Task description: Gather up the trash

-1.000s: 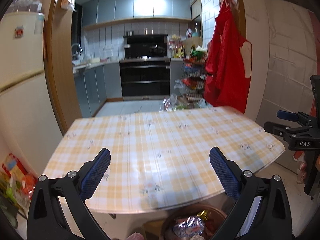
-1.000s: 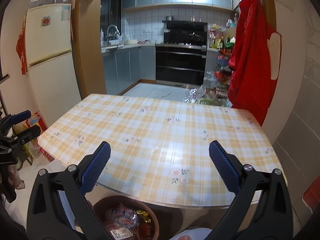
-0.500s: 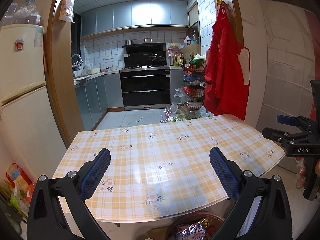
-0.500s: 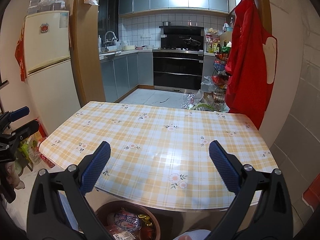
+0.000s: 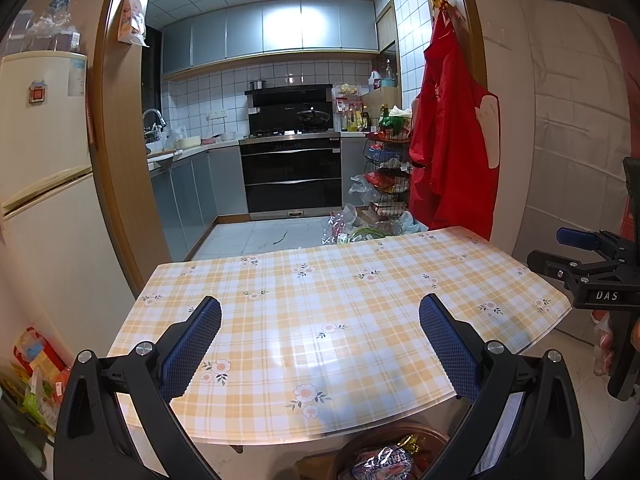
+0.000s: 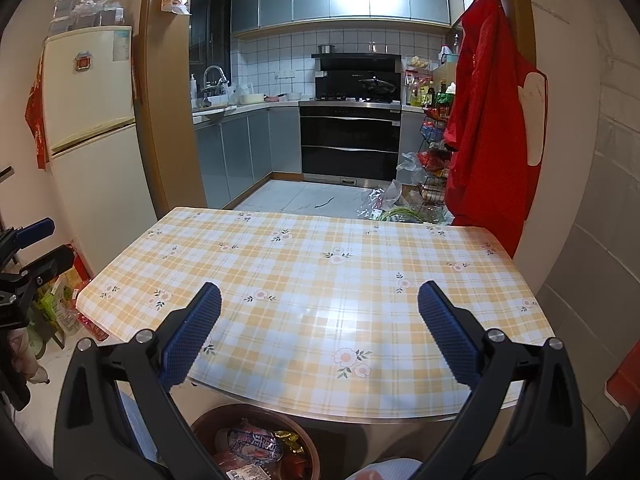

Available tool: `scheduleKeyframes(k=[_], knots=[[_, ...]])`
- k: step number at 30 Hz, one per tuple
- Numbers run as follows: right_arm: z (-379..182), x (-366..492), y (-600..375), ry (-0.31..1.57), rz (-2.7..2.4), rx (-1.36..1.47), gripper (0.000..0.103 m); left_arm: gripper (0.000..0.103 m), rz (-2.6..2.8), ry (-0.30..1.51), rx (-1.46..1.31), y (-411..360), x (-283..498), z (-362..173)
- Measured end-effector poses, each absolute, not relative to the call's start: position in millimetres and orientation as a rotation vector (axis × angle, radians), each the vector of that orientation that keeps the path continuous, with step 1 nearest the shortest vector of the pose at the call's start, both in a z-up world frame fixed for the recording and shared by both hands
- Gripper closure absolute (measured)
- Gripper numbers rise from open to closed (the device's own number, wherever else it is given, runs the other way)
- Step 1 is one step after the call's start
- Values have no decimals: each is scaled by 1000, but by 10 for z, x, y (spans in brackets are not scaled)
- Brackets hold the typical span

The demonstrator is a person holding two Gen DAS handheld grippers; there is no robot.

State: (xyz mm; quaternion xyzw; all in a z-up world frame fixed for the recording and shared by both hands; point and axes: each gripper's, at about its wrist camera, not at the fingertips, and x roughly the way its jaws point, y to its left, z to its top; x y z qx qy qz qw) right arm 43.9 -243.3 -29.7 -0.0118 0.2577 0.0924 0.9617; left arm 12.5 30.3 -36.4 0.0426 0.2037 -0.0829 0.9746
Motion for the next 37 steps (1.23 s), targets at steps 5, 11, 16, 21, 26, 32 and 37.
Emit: scheduleKeyframes(k=[5, 11, 16, 21, 26, 32, 37], knots=[[-275, 429, -2451, 515, 180, -22, 6, 6, -165, 412, 82, 315, 121, -361], [-271, 429, -2461, 512, 178, -20, 6, 6, -160, 413, 80, 338, 123, -359], [-259, 422, -2473, 508, 176, -18, 6, 6, -159, 413, 78, 359, 124, -346], [-258, 417, -2468, 506, 174, -18, 6, 6, -159, 411, 76, 377, 121, -334], [-258, 415, -2466, 507, 176, -19, 6, 6, -158, 410, 77, 373, 129, -331], [-262, 425, -2463, 512, 177, -17, 6, 6, -145, 418, 72, 399, 151, -335], [-297, 440, -2450, 520, 174, -13, 6, 6, -133, 427, 68, 409, 180, -357]])
